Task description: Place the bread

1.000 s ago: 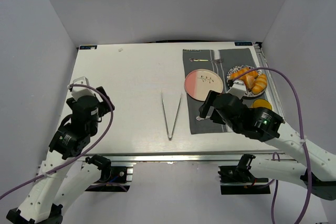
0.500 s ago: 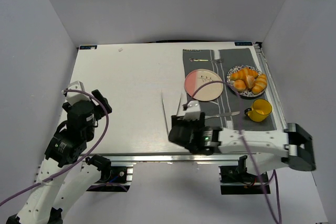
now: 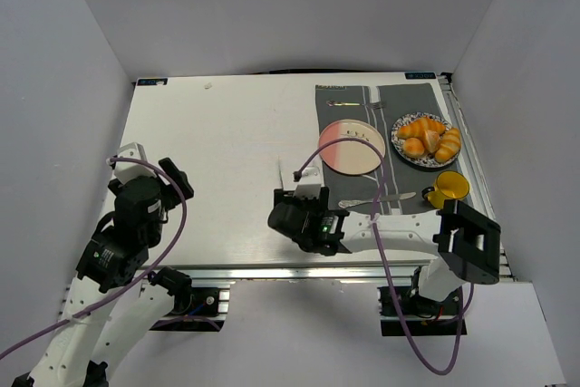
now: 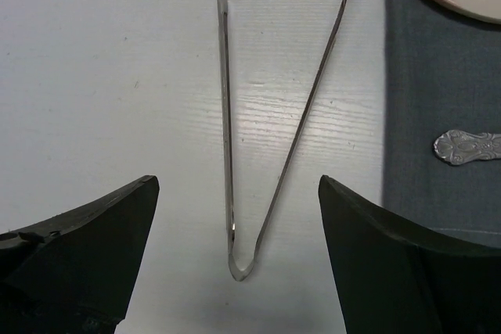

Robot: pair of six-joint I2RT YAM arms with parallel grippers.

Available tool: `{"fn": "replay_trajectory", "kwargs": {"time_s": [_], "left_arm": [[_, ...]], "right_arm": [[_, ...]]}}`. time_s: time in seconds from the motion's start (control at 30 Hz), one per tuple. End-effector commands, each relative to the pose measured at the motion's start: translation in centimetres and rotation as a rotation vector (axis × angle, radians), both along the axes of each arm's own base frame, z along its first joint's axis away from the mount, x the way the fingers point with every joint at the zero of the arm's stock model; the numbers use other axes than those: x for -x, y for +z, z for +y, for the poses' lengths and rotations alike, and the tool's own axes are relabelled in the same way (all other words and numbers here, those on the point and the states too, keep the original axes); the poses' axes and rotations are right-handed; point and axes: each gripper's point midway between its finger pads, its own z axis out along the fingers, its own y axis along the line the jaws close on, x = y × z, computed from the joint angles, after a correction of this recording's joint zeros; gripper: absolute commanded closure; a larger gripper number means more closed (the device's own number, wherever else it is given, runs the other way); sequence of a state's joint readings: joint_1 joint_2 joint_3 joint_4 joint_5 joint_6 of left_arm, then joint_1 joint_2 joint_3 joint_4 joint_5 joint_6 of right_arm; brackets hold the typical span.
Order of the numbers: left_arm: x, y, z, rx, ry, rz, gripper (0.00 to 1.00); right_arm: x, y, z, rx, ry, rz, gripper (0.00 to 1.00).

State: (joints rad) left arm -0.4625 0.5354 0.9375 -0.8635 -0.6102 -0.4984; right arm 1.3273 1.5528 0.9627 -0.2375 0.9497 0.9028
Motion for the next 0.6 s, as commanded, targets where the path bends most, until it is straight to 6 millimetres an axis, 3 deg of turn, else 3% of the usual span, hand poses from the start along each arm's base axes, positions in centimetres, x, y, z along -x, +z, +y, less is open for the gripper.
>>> {"fn": "replay_trajectory", "kwargs": {"time_s": [0.0, 0.1, 0.23, 0.57], "left_arm": [[0.1, -0.3, -0.4, 0.016, -0.017, 0.001, 0.07], [0.0, -0.4, -0.6, 0.025, -0.025, 0.003, 0.07], [0.0, -0.3, -0.8, 0.028, -0.029, 0.006, 0.07], [0.1, -0.3, -0.6, 0.018, -0.027, 0.01, 0.07]], "right_arm": [[-1.4, 0.6, 1.8, -0.081, 0.04, -0.009, 0.11], [-2.3, 0.2, 2.5, -0.066, 0.045, 0.006, 0.11], [-3.0, -1.8, 3.0, -0.028, 0.035, 0.055, 0.11], [-3.4, -5.3, 1.2, 0.031, -0.094, 0.147, 0.11]]}}
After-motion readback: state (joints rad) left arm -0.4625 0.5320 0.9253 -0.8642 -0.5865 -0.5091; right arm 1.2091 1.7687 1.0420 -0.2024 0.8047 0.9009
